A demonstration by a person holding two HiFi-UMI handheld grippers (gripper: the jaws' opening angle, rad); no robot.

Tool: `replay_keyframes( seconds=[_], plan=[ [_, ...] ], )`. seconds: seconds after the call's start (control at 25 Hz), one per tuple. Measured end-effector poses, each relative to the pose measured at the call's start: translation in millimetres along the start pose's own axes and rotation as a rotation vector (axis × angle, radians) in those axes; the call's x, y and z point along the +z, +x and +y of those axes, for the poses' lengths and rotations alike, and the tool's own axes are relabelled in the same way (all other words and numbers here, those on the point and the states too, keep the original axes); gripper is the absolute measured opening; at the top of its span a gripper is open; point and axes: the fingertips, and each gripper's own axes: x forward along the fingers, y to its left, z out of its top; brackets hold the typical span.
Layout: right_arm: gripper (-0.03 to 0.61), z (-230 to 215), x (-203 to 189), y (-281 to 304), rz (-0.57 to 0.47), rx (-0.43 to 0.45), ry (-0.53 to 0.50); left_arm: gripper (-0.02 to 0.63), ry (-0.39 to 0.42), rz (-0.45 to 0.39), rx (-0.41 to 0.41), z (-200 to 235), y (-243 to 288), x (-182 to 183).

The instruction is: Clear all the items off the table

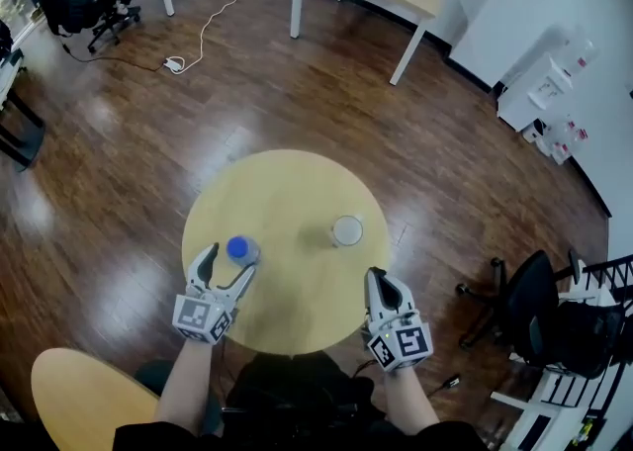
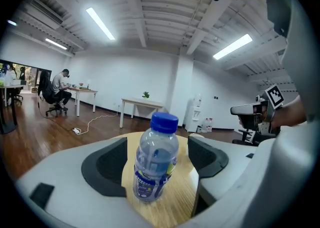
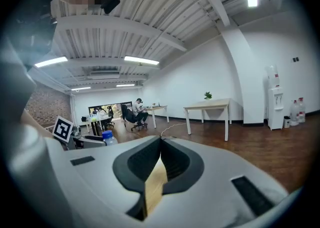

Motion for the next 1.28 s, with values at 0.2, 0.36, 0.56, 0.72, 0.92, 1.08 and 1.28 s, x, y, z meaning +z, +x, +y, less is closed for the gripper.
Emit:
replay_keyframes(
  seconds=[0.2,0.36,0.56,0.72,0.92,1.08,1.28],
  plan=[
    [0.002,-1,-24,0,0.061,-0.002,0.017,0.376,0.019,0.031,-0.010,2,20,-13],
    [0.002,1,-36,-1,0.088,-0.002,0.039,0.394,-0.003,0.034,0.001,3,30,-20],
    [0.002,1,-42,-4,0.111,-0.001,0.047,0.396,-0.001,0.045,0.034,9,39,-31],
    [0.002,-5,-48,-11,0.125,-0.017,0.045,0.396,0.016,0.079,0.051,12,45,-46],
    [0.002,-11,-51,-21,0.130,-0.034,0.038,0.386,0.014,0.059,0.071,11,49,-48],
    [0.002,-12,-49,-26,0.119,-0.042,0.031,0.379,0.009,0.036,0.064,8,44,-42],
    [0.002,-20,-34,-26,0.079,-0.026,0.013,0.378,0.031,-0.007,0.067,-2,37,-16]
  ],
)
